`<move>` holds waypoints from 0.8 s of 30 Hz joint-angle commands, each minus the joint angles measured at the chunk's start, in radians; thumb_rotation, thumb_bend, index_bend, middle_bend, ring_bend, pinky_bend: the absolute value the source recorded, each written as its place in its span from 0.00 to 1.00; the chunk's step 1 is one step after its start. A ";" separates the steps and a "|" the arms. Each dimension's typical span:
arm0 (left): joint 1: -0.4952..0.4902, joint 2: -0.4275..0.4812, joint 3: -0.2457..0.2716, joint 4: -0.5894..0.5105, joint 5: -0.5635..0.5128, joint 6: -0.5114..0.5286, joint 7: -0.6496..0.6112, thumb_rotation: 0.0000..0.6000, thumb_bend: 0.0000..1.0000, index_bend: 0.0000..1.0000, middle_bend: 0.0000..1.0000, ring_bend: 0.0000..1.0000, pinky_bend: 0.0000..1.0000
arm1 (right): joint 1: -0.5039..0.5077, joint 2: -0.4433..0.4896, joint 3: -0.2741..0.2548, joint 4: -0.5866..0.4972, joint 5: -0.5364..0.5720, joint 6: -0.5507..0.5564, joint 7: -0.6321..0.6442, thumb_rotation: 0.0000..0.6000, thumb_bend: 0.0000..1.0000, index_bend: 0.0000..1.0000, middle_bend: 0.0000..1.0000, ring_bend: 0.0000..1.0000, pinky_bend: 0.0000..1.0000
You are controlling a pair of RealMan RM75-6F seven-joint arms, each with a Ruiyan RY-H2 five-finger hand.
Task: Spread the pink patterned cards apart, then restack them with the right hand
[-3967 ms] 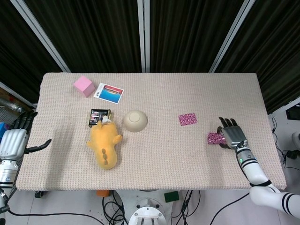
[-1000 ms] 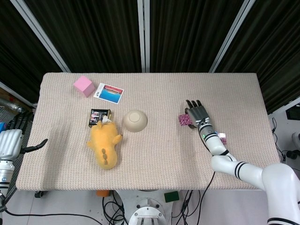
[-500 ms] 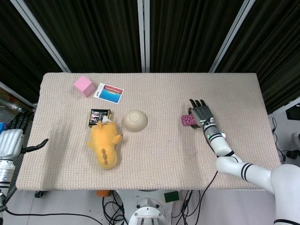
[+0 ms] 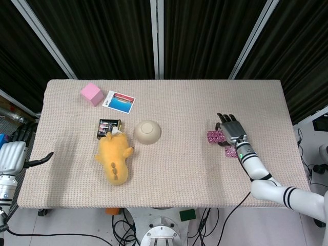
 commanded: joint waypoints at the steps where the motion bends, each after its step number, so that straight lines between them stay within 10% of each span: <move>1: 0.000 -0.001 0.002 0.001 0.004 0.002 -0.002 0.46 0.13 0.04 0.04 0.00 0.14 | -0.039 0.077 -0.025 -0.085 0.040 -0.019 0.041 1.00 0.51 0.42 0.00 0.00 0.00; 24: 0.007 0.001 0.010 0.001 0.018 0.012 -0.007 0.46 0.13 0.04 0.04 0.00 0.14 | -0.144 0.101 -0.088 -0.123 0.011 0.087 0.065 1.00 0.52 0.42 0.00 0.00 0.00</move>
